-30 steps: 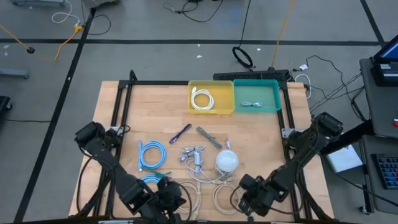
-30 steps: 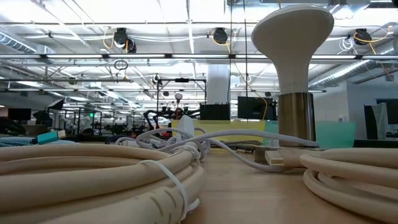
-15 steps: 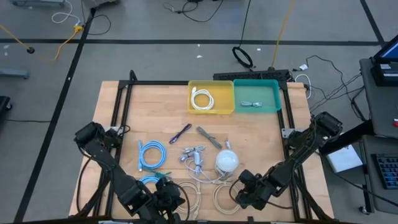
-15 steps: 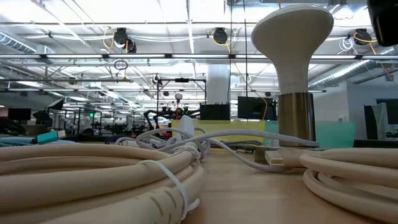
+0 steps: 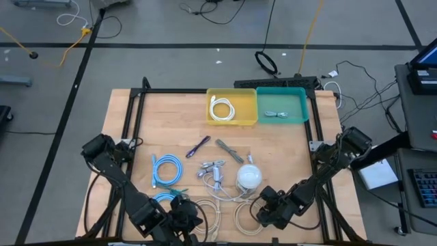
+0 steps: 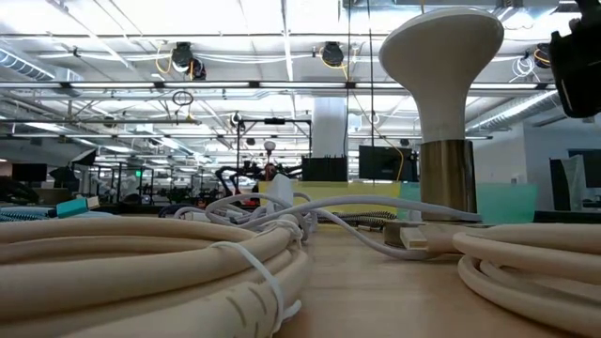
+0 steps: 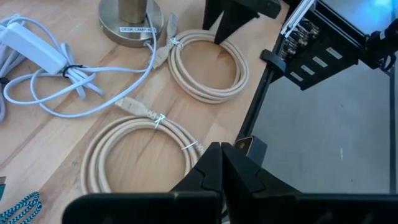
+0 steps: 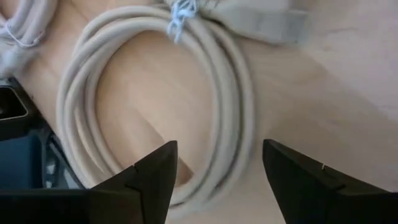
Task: Pick & Place USB Port
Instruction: Put the right brown HDMI cable into the yellow bin
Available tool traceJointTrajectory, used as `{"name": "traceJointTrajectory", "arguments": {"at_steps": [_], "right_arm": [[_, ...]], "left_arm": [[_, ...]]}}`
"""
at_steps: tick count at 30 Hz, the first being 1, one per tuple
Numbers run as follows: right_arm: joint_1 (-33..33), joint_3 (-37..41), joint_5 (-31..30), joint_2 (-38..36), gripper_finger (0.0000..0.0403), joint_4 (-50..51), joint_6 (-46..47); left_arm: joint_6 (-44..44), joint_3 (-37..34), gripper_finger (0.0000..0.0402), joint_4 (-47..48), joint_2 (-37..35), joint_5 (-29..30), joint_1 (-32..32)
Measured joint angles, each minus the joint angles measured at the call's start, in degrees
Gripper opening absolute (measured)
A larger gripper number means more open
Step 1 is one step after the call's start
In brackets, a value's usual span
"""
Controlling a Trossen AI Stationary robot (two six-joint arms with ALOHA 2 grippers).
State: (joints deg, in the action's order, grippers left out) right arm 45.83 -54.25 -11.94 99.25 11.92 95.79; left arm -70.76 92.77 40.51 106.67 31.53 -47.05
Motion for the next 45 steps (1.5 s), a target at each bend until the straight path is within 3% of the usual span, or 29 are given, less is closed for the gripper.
{"name": "traceJointTrajectory", "arguments": {"at_steps": [6, 12, 13, 16, 20, 24, 33, 39, 45], "right_arm": [[0.29, -1.1, 0.49, 3.64, 0.0184, -1.65, 0.72], [1.43, -1.05, 0.49, 4.2, 0.0031, -0.39, 0.51], [1.55, -1.04, 0.86, 4.36, 0.002, -0.59, 0.39], [1.72, -1.04, 1.93, 4.4, 0.0015, -2.22, 1.22], [3.32, -0.95, -1.35, 2.7, 0.0006, -7.74, -1.77], [4.75, -4.89, -4.26, -0.92, 0.0005, -6.67, -4.77], [3.27, -17.74, -17.61, -9.93, 0.0005, -3.56, -21.38], [-1.15, -30.3, -27.83, -14.59, 0.0005, 11.29, -34.01], [-10.45, -36.93, -34.53, -17.21, 0.0005, 34.65, -35.29]], "left_arm": [[-0.3, 0.0, 0.0001, 0.06, -0.02, -0.37, 0.04], [-0.98, 0.0, 0.0001, 0.04, -0.02, -0.41, 0.04], [-0.99, 0.0, 0.0001, -0.01, -0.02, -0.41, 0.02], [-1.26, 0.0, 0.0001, 0.02, -0.02, -0.44, 0.02], [-1.33, 0.0, 0.0001, 0.4, -0.02, -0.41, 0.02], [-1.35, 0.0, 0.0001, 1.57, -0.02, -0.41, 0.21], [-1.61, -0.02, 0.0001, 2.77, -0.04, -0.43, 1.1], [-3.78, -0.02, 0.0001, 3.83, -0.42, 1.57, 1.97], [-9.56, -0.04, 0.0001, 13.97, -3.13, 4.54, 2.08]]}}
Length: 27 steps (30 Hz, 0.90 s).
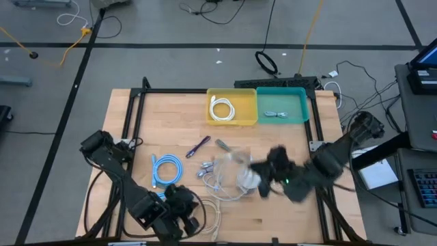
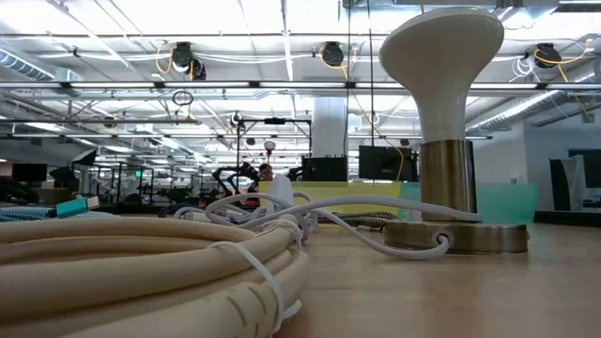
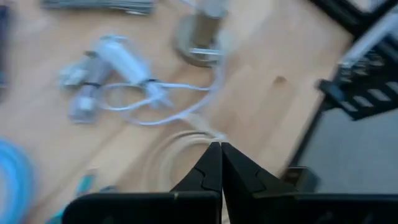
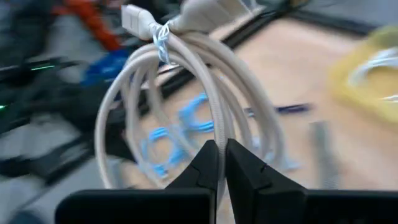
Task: Pick & Place USB Port
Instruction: Put the right brown HDMI cable into the yellow bin
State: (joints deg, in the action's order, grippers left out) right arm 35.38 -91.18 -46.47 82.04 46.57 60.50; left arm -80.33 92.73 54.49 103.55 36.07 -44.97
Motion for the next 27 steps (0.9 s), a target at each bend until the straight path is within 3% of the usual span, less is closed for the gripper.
{"name": "traceJointTrajectory", "arguments": {"at_steps": [4, 7, 11, 16, 22, 27], "right_arm": [[-11.13, -0.08, 1.5, -1.16, 0.0005, 11.69, -1.33], [-21.17, 0.88, 5.92, -0.95, 0.0005, 14.55, -6.73], [-34.44, 4.52, 13.02, -0.98, 0.0005, 4.54, -18.12], [-48.57, 9.4, 21.9, 0.78, 0.0005, -10.6, -25.55], [-57.94, 11.75, 29.71, 7.34, 0.0005, -14.56, -26.16], [-58.22, 11.76, 34.16, 13.28, 0.0004, -20.61, -26.11]], "left_arm": [[-5.2, 0.0, 0.0001, 11.93, -3.38, 3.11, 0.32], [-8.36, 0.0, 0.0001, 20.09, -6.53, 6.08, 1.28], [-8.09, 0.0, 0.0001, 26.41, -10.98, 7.91, 3.76], [-0.4, 0.0, 0.0001, 28.56, -16.34, 10.26, 8.68], [10.53, 0.0, 0.0001, 29.55, -22.31, 10.58, 13.78], [15.3, 0.0, 0.0001, 30.19, -25.36, 10.61, 15.96]]}}
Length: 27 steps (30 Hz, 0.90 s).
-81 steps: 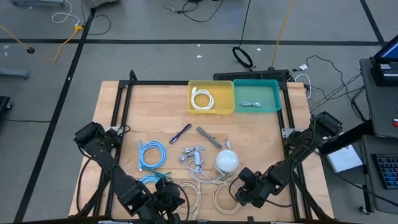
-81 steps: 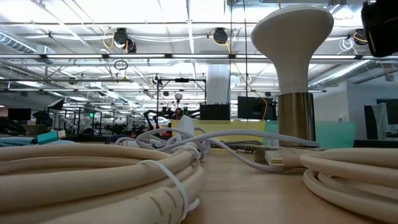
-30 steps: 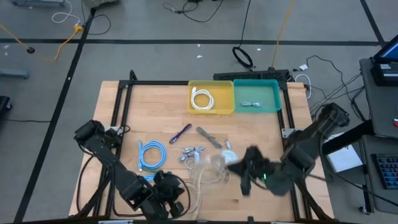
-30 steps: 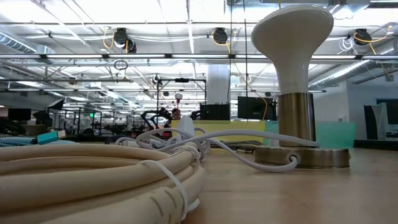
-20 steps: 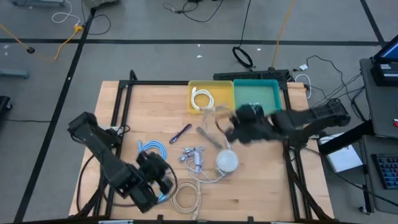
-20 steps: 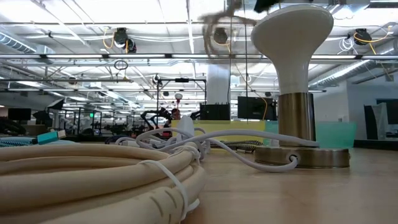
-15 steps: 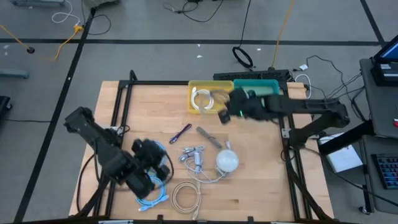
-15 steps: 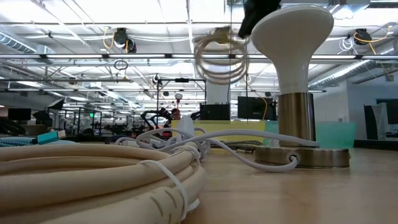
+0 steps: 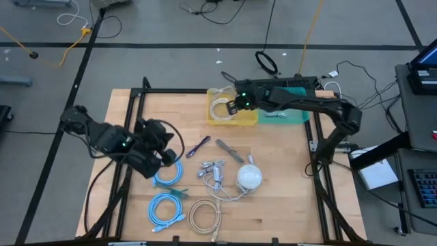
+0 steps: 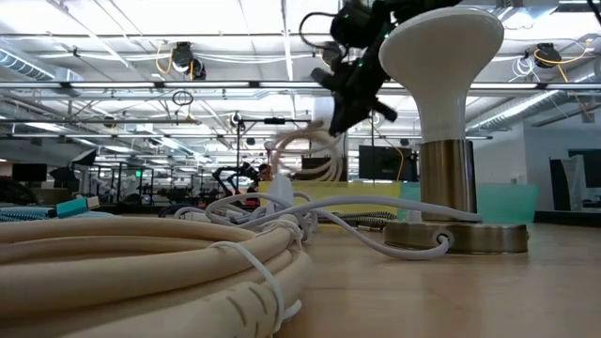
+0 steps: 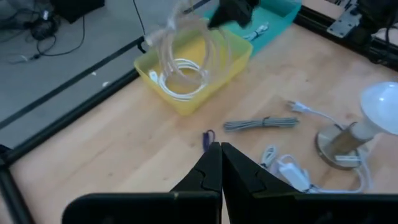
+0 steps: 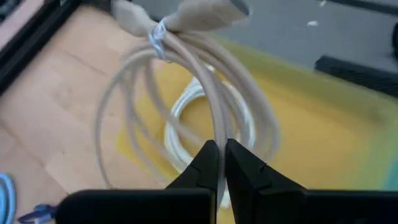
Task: Pick & Place USB Port
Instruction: Put the right brown HDMI cable into the yellow bin
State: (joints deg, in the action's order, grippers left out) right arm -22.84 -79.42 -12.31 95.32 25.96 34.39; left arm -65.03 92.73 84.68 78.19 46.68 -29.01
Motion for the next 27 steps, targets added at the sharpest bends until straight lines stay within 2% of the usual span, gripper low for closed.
{"name": "traceJointTrajectory", "arguments": {"at_steps": [4, 10, 17, 27], "right_arm": [[0.78, -0.02, 1.97, 3.67, 0.0004, -2.37, 0.71], [1.15, -0.03, 1.77, 7.14, 0.0004, -1.99, -0.44], [0.16, -0.04, 0.44, 7.38, 0.0004, -4.58, -0.65], [-1.96, -0.04, -4.01, 7.38, 0.0011, -1.63, 0.86]], "left_arm": [[0.39, 0.0, 0.0001, 2.44, -0.8, -0.07, 0.78], [0.15, 0.0, 0.0001, 4.17, -0.8, -0.32, 0.83], [0.76, 0.0, 0.0001, 4.35, -0.78, -0.86, 0.83], [0.22, 0.0, 0.0001, 4.73, -0.78, -1.6, 0.83]]}}
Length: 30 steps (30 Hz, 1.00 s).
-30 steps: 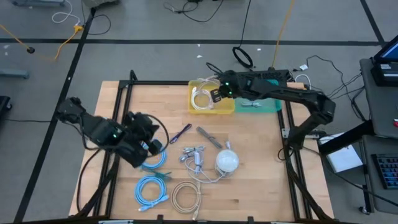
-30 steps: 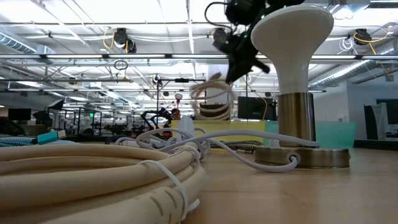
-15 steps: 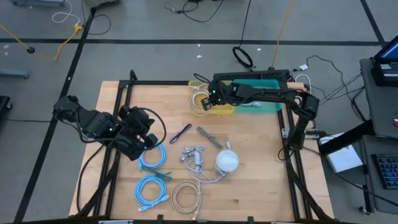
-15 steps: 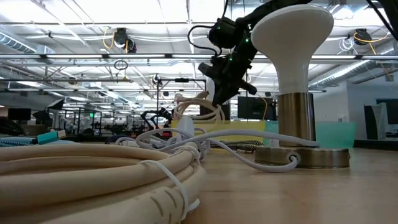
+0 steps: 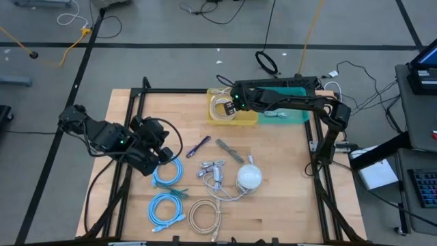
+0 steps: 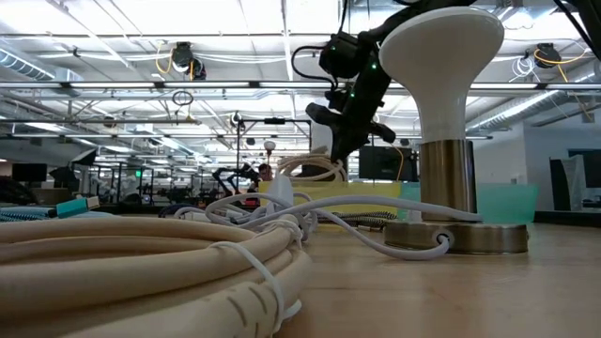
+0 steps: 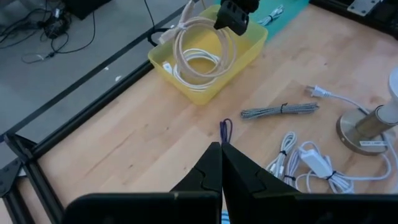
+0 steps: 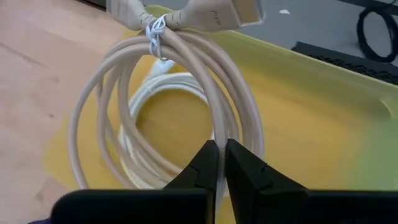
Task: Pick & Place USB Port
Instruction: Put the right brown HDMI cable into the yellow bin, then put the blue and purple charger cable into the green bin
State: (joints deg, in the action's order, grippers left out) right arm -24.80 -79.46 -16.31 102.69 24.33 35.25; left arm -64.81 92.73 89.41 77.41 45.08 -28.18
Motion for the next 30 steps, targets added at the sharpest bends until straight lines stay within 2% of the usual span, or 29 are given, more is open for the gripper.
{"name": "traceJointTrajectory", "arguments": {"at_steps": [8, 11, 23, 30], "right_arm": [[-0.18, 0.0, 6.0, 0.0, 0.0016, -1.84, -1.21], [-0.06, 0.0, 6.09, 0.0, 0.0024, -1.77, -1.75], [-0.06, 0.0, 6.16, -0.22, 0.0126, -2.91, -1.49], [0.61, 0.04, 10.5, -8.27, 0.0155, -7.5, -2.84]], "left_arm": [[0.04, 0.0, 0.0001, 0.0, 0.0, 0.28, 0.0], [0.03, 0.0, 0.0001, 0.0, 0.0, 0.39, 0.0], [-0.65, 0.0, 0.0001, -0.05, 0.02, 0.09, 0.0], [-0.67, -0.11, 0.0001, -0.09, 0.04, -0.52, 0.33]]}}
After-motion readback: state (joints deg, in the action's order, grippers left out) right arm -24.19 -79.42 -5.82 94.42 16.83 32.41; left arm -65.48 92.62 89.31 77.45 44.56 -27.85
